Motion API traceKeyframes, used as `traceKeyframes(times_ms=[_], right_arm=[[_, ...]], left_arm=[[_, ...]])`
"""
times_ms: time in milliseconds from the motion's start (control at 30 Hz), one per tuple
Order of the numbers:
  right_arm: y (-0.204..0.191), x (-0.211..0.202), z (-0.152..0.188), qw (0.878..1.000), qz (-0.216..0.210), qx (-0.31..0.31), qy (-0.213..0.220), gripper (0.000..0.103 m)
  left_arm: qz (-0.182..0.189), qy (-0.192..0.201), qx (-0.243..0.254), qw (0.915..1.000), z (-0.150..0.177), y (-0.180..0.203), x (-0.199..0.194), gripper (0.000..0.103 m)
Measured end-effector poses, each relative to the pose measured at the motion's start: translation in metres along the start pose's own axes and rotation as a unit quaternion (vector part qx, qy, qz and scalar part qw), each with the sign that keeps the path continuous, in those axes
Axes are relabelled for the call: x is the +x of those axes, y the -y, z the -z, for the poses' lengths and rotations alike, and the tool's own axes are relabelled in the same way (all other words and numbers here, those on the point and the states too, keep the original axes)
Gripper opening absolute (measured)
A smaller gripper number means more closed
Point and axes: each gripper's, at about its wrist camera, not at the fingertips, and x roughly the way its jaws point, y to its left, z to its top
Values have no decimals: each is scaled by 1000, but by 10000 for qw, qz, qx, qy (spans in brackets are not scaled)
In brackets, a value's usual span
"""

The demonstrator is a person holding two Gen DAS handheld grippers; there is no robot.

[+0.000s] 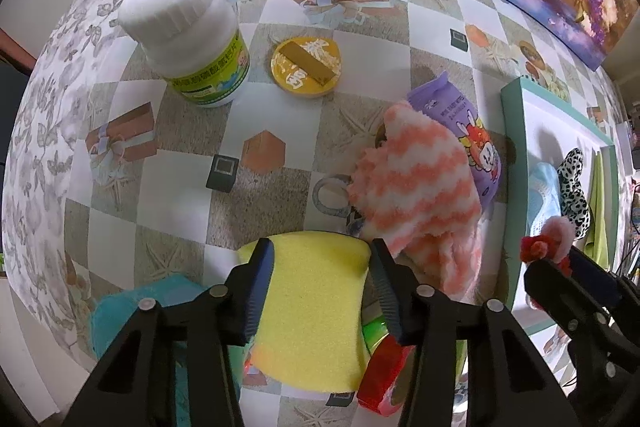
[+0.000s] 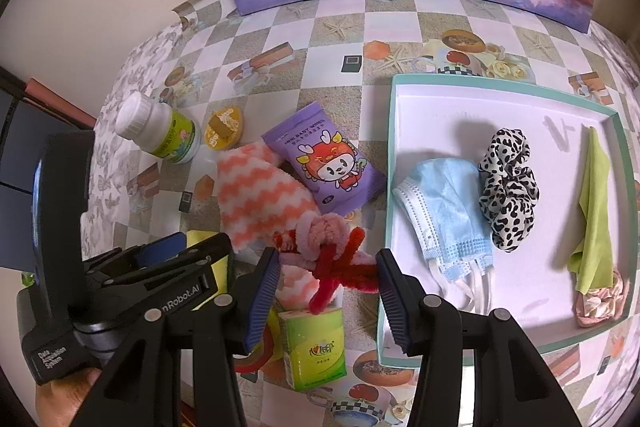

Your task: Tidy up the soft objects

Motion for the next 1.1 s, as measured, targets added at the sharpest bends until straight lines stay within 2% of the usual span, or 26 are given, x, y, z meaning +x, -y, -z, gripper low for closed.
traceKeyframes(times_ms=[300,633,1100], right_arm=[[1,-1,-1,10000,10,7,13,52],[1,-10,-3,9999,14,0,118,52],[2,-15,-4,9998,55,11,192,52]], left_arm=[[162,249,-87,9995,-3,-8,-16,38],[249,678,-263,9970,-3,-22,-43,35],[-142,1173,-715,9904,-6,-51,-72,31]])
